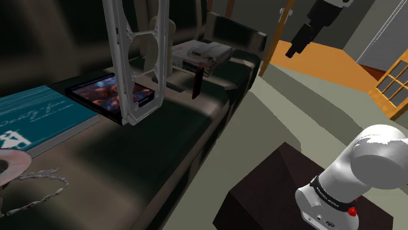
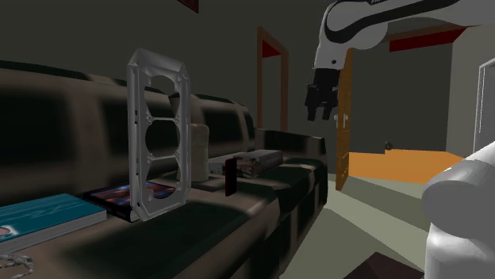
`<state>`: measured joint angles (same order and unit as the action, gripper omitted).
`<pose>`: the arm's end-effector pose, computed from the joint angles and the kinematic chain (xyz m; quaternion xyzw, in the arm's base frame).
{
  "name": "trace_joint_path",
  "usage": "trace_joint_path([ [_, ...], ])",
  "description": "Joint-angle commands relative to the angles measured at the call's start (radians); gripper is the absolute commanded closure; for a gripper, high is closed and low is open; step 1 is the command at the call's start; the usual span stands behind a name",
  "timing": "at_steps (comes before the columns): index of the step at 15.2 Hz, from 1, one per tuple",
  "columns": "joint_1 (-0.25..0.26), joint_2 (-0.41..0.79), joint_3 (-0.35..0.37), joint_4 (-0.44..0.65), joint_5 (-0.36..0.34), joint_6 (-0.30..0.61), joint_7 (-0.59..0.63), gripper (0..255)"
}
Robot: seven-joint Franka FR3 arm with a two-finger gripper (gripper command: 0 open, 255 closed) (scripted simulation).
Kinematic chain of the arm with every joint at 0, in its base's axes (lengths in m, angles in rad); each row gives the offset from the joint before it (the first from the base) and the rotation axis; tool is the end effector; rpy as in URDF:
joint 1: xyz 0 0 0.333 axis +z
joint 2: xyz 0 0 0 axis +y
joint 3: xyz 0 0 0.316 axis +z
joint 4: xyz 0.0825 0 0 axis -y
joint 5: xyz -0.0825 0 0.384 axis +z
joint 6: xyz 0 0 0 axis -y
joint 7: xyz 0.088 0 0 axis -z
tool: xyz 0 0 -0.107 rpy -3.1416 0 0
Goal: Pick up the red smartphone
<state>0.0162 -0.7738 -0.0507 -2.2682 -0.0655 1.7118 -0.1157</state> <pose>0.3235 -0.0236 0.6423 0.9929 0.0467 0.1068 0.0224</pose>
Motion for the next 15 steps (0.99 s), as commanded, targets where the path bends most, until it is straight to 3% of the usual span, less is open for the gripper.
trace_joint_path([
  [1,0.0,0.0,0.0,0.0,0.0,0.0,0.0,0],
  [9,-0.073,0.202,0.217,0.049,0.059,0.125,0.47,0],
  [15,-0.139,0.428,0.354,0.186,0.033,0.181,0.824,0],
])
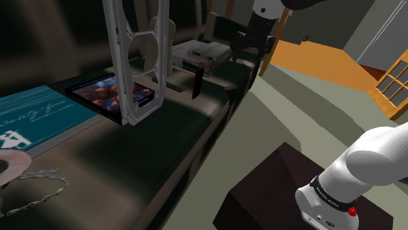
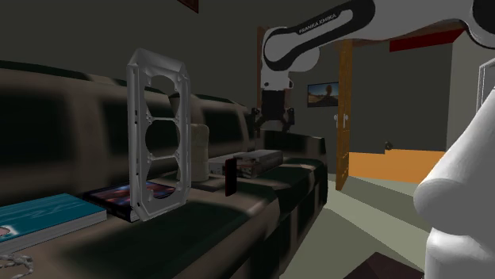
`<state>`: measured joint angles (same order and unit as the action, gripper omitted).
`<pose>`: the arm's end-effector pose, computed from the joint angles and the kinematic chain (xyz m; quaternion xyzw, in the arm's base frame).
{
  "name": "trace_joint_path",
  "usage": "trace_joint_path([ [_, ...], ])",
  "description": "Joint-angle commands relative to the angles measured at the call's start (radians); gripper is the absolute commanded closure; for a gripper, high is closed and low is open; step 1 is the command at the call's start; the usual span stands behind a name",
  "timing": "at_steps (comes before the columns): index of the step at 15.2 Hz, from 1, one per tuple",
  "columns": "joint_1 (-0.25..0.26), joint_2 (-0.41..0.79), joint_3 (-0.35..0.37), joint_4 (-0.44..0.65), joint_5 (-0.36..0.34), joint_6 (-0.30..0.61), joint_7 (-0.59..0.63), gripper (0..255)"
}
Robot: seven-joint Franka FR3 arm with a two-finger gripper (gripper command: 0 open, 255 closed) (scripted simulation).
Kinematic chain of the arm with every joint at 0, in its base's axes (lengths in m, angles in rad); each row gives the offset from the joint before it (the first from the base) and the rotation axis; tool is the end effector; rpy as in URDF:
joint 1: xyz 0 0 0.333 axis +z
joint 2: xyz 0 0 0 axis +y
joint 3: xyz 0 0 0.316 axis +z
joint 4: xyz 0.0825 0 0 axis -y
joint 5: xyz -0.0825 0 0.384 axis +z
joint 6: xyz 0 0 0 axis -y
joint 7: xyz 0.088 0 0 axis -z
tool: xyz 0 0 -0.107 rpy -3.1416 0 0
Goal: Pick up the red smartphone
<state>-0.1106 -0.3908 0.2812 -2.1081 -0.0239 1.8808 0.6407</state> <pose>0.4468 0.0928 0.5834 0.9670 -0.2350 0.0935 0.0307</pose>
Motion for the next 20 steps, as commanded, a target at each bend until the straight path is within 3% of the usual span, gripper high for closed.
trace_joint_path([
  [1,-0.022,0.087,0.041,0.056,-0.02,0.017,0.127,0],
  [8,-0.051,0.408,0.124,0.322,-0.143,0.0,0.532,0],
  [15,0.004,0.735,0.096,0.669,-0.254,-0.091,0.85,0],
  [20,0.001,0.736,0.092,0.605,-0.258,-0.026,0.861,0],
])
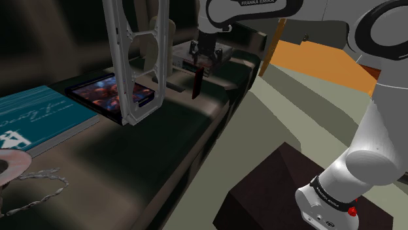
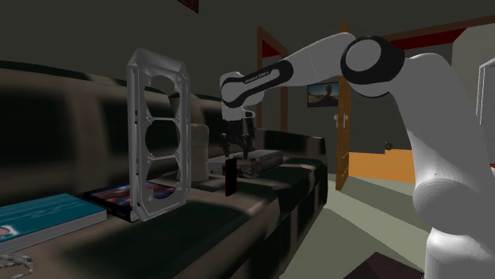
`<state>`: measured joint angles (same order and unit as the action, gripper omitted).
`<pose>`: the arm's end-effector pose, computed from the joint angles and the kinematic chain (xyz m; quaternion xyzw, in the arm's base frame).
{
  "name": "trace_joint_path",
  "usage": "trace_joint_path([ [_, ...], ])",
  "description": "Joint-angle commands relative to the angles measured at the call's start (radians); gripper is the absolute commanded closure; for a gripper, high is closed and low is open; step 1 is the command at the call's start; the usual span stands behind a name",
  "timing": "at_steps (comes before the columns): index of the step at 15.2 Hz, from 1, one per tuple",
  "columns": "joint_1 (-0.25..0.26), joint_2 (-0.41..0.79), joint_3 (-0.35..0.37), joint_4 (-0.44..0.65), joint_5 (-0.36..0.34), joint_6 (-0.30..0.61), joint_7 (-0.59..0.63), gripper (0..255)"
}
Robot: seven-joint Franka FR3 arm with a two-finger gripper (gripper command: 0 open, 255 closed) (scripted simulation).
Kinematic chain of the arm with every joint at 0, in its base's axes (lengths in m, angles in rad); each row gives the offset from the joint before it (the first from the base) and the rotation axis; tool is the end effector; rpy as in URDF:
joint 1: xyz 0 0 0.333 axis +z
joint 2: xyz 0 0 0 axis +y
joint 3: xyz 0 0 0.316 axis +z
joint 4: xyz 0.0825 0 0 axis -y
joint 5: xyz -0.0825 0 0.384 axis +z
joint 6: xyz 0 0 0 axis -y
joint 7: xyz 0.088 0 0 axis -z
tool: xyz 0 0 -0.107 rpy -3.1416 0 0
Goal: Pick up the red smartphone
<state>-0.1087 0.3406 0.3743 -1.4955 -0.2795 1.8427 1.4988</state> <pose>0.6518 0.1210 0.4895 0.8276 -0.5562 0.0670 0.0350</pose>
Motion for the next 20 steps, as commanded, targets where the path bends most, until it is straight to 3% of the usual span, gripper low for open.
trace_joint_path([
  [1,-0.001,0.006,-0.002,-0.019,-0.004,0.025,0.005,0],
  [4,-0.002,0.008,-0.003,-0.037,-0.006,0.045,0.009,0],
  [5,-0.003,0.006,-0.003,-0.039,-0.005,0.045,0.008,255],
  [14,-0.002,0.008,-0.003,-0.037,-0.006,0.045,0.009,255],
  [20,0.003,0.003,0.0,0.036,0.001,-0.032,-0.005,255],
])
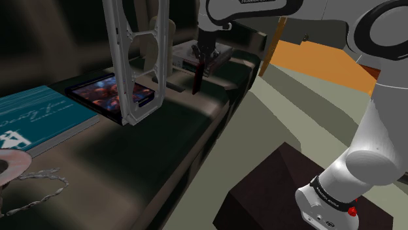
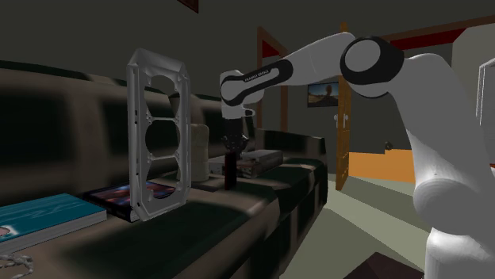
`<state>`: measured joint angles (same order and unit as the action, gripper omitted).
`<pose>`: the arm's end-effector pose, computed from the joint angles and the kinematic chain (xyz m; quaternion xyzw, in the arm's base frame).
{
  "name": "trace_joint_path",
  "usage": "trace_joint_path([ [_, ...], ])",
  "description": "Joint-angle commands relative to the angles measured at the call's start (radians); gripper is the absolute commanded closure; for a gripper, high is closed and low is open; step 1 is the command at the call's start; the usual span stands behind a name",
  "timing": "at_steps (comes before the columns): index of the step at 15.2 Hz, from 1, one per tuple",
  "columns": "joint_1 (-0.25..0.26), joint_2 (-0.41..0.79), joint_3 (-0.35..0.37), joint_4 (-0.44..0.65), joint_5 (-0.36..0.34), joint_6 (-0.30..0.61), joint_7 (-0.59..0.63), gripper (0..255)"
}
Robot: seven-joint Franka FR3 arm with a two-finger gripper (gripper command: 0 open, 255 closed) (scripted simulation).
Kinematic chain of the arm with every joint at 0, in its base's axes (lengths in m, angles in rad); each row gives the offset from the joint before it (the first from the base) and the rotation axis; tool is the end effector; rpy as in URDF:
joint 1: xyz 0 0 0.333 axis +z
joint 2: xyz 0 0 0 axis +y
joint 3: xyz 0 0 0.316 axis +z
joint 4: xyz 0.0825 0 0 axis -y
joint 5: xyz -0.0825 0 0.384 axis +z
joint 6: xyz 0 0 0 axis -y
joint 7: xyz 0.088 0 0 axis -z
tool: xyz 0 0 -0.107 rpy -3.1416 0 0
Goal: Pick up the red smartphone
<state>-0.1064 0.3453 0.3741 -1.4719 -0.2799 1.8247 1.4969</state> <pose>0.6535 0.1207 0.4962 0.8271 -0.5569 0.0674 0.0347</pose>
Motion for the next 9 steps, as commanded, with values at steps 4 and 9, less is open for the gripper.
trace_joint_path([
  [4,0.005,0.0,0.002,0.068,0.003,-0.067,-0.012,255],
  [9,0.014,0.008,0.003,0.148,0.003,-0.138,-0.022,255],
])
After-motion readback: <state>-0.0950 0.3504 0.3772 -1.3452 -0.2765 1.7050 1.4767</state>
